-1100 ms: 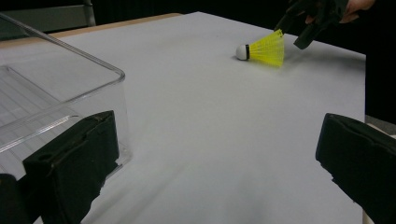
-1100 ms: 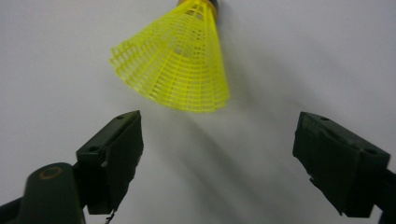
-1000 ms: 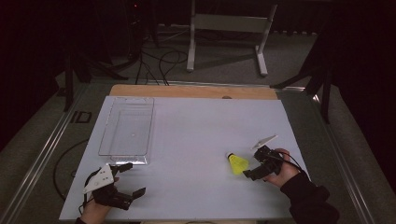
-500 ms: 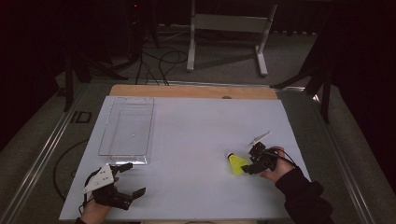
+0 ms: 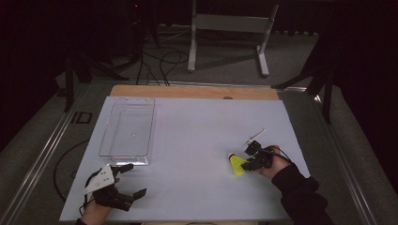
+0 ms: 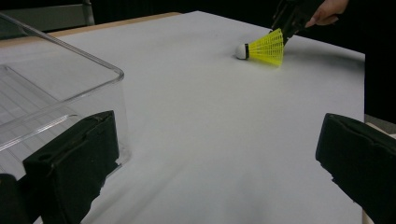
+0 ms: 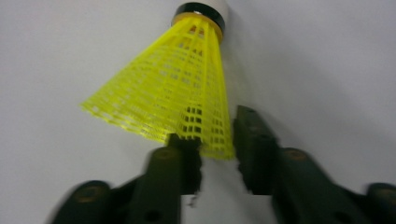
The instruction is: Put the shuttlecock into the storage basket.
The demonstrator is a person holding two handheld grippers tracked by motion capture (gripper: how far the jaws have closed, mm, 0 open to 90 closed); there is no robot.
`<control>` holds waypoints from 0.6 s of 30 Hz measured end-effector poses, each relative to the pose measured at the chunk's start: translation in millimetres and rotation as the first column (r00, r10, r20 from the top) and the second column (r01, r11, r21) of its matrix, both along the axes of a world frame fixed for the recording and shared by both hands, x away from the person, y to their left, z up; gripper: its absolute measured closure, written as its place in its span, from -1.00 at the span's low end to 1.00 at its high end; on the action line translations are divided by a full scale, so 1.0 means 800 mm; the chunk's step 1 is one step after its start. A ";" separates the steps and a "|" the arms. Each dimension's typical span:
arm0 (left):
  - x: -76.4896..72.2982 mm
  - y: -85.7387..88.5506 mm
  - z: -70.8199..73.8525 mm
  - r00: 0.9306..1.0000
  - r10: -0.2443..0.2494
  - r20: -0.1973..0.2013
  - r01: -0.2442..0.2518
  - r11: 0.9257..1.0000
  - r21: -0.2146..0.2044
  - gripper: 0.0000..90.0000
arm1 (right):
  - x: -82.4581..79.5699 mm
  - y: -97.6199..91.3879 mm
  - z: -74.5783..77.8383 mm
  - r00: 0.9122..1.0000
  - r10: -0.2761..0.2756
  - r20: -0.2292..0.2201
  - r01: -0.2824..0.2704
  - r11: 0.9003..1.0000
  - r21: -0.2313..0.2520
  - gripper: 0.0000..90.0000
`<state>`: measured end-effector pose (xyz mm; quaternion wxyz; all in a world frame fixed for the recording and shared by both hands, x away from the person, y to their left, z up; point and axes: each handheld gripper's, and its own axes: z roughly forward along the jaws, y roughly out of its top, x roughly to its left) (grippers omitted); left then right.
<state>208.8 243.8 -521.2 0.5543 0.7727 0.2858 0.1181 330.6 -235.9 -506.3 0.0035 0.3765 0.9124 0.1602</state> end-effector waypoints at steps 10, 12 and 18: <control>0.000 0.000 0.000 1.000 0.000 -0.002 0.000 1.000 -0.001 -0.99 | 0.006 0.001 0.007 0.999 0.023 -0.037 -0.023 1.000 0.006 1.00; 0.000 0.000 0.000 1.000 -0.001 -0.003 0.001 1.000 0.000 -0.99 | 0.006 0.001 0.011 0.998 0.036 -0.045 -0.036 0.999 0.014 1.00; 0.001 -0.001 0.000 1.000 0.001 -0.003 -0.001 1.000 -0.001 -0.99 | 0.008 0.003 0.022 0.990 0.125 -0.068 -0.126 0.992 0.000 1.00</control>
